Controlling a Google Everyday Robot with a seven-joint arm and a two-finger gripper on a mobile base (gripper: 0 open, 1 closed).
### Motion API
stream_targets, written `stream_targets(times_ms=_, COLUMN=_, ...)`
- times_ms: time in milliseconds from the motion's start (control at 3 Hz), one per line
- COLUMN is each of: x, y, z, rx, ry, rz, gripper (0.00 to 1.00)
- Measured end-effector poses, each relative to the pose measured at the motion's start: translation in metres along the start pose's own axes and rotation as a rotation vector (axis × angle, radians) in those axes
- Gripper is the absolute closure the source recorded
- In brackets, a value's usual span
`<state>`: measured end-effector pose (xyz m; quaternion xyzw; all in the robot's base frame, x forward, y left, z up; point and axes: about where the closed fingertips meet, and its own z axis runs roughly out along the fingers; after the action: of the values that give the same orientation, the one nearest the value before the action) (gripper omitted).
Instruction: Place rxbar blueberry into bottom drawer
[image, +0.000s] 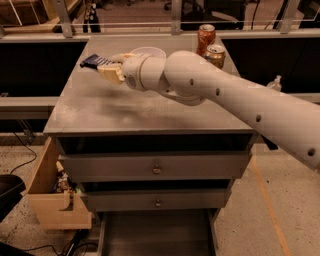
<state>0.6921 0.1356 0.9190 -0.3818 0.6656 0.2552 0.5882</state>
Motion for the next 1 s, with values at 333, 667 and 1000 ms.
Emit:
stream_targets(times_ms=333, x=0.015, y=0.017, z=-0.036, rx=-0.069, ry=-0.036, rz=0.003, gripper=1.0)
stream_targets(times_ms=667, x=0.026, y=0.038, z=-0.092, rx=-0.097, ry=-0.044, rz=0.024, gripper=1.0)
stream_targets(times_ms=1000, x=0.046, y=0.045, z=-0.158, rx=-0.045, ry=0.011, rz=0.059, gripper=1.0)
